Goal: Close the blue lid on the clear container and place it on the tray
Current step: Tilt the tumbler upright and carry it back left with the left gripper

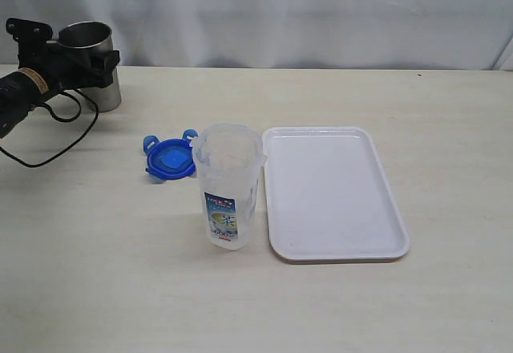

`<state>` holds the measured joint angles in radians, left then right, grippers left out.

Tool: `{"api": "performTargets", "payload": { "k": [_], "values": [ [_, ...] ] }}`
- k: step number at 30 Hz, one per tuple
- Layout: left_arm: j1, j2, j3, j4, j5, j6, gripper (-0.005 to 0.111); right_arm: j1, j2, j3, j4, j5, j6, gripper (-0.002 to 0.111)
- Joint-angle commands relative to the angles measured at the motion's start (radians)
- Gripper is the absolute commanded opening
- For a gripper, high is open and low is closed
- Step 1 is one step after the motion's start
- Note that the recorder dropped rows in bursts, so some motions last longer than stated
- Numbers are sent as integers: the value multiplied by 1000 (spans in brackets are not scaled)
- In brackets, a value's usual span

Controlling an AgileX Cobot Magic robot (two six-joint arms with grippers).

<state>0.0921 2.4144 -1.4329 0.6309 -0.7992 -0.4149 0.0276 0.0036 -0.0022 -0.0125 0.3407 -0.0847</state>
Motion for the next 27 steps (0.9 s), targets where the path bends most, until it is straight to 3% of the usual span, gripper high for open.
{"api": "performTargets", "payload": {
  "k": [1,7,9,12,22,27],
  "values": [
    [3,0,4,12,60,-1,14,-2,-4,2,0,1,3,5],
    [3,0,4,12,60,-1,66,-2,-4,2,0,1,3,5],
    [3,0,4,12,63,-1,78,-2,-4,2,0,1,3,5],
    [3,0,4,17,78,-1,84,-2,-4,2,0,1,3,5],
    [3,-4,4,40,62,-1,84,-2,-4,2,0,1,3,5],
    [3,-32,4,38,151,-10,105,-2,-4,2,0,1,3,5]
  ]
}}
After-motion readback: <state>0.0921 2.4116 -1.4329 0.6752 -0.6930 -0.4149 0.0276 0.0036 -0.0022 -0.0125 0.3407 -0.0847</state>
